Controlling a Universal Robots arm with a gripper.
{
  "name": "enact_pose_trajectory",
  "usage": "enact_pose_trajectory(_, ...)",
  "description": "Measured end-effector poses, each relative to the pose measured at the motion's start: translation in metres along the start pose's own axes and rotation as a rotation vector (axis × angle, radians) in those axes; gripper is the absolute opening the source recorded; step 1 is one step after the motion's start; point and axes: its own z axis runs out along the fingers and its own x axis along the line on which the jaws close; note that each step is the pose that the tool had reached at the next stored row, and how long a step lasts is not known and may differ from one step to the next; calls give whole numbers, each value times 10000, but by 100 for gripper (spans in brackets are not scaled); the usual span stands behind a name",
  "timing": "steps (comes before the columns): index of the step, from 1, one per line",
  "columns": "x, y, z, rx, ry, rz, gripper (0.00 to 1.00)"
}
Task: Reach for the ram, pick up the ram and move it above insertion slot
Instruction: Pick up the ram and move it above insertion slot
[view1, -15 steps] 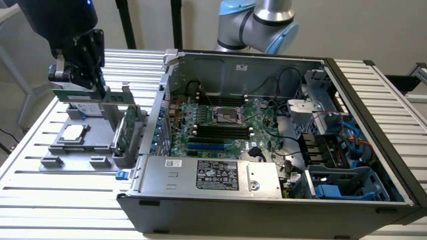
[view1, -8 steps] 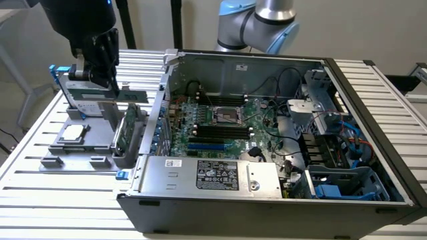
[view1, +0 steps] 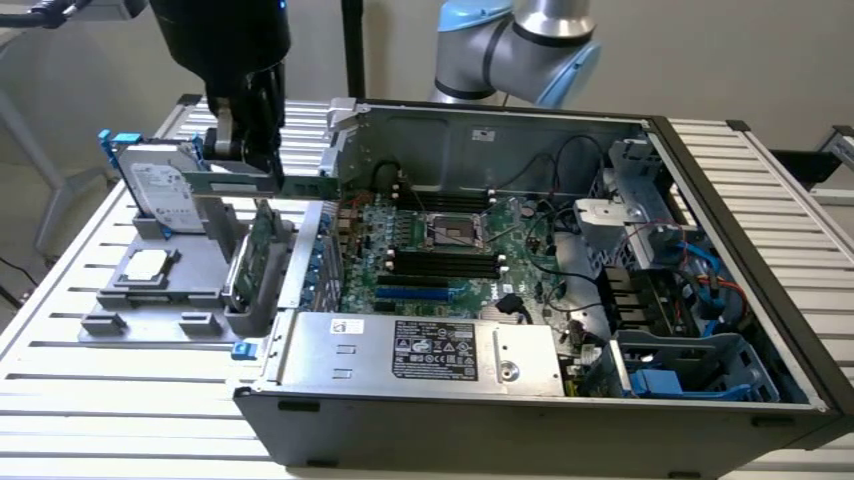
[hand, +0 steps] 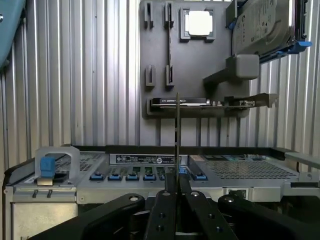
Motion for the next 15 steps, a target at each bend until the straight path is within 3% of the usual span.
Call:
enact_pose_trajectory(8,-15,-352,-5,2,-261,-5,13)
enact_pose_trajectory(11,-24,-487,-7,2,-321,-6,13)
enact_pose_trajectory(15,-46,-668,-8,-1,-355,-6,13)
